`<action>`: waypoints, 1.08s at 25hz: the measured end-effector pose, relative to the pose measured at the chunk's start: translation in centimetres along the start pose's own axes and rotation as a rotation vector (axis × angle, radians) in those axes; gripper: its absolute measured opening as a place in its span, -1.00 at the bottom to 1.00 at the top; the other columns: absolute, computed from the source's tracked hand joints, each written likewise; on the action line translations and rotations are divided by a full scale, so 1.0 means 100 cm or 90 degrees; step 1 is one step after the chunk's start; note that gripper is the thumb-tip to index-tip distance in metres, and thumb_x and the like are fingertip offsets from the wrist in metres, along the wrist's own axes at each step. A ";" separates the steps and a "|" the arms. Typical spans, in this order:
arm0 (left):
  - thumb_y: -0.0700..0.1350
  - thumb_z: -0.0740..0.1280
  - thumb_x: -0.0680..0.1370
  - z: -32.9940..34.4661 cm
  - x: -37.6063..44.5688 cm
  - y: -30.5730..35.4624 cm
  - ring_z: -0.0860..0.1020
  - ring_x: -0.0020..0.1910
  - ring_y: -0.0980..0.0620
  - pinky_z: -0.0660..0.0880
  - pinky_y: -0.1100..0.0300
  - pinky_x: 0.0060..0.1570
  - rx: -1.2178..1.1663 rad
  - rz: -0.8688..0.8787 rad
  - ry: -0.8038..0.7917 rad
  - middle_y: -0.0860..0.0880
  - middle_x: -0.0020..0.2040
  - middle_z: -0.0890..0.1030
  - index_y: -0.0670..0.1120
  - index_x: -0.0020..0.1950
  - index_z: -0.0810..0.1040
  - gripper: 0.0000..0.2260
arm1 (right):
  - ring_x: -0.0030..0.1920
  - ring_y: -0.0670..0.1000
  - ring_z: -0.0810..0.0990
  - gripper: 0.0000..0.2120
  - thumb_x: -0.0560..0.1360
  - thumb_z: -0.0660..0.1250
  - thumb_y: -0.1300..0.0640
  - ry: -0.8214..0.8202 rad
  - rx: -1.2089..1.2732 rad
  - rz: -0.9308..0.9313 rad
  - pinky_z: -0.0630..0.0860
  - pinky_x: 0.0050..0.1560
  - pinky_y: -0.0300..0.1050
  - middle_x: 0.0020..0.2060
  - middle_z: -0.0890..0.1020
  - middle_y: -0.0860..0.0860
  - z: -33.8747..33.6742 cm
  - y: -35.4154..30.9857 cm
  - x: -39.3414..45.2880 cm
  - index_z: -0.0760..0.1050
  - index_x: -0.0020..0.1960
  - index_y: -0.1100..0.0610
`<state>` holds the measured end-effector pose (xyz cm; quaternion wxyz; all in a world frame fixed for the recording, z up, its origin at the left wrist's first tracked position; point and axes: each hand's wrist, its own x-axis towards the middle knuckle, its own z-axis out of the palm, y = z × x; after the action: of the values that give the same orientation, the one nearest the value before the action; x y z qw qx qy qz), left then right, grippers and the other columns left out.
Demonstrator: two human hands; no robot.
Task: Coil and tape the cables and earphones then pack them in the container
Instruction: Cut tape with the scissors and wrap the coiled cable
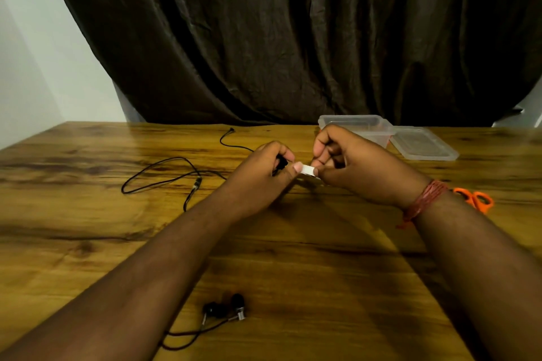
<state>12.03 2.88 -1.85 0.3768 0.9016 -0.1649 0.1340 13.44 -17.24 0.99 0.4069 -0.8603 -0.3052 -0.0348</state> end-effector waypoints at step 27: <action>-0.01 0.26 0.62 -0.029 0.010 -0.010 0.51 -0.20 0.19 0.46 0.05 -0.15 -0.030 0.040 0.017 0.17 -0.18 0.59 0.06 -0.04 0.55 -0.90 | -0.28 -0.22 0.63 -0.85 0.52 0.33 0.23 -0.052 0.069 0.065 0.49 -0.28 -0.37 -0.30 0.70 -0.13 0.010 0.005 0.006 0.62 -0.05 0.01</action>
<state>12.98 5.45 -0.22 0.3959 0.8849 -0.1912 0.1539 14.06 -16.48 0.18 0.4412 -0.8521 -0.2789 0.0378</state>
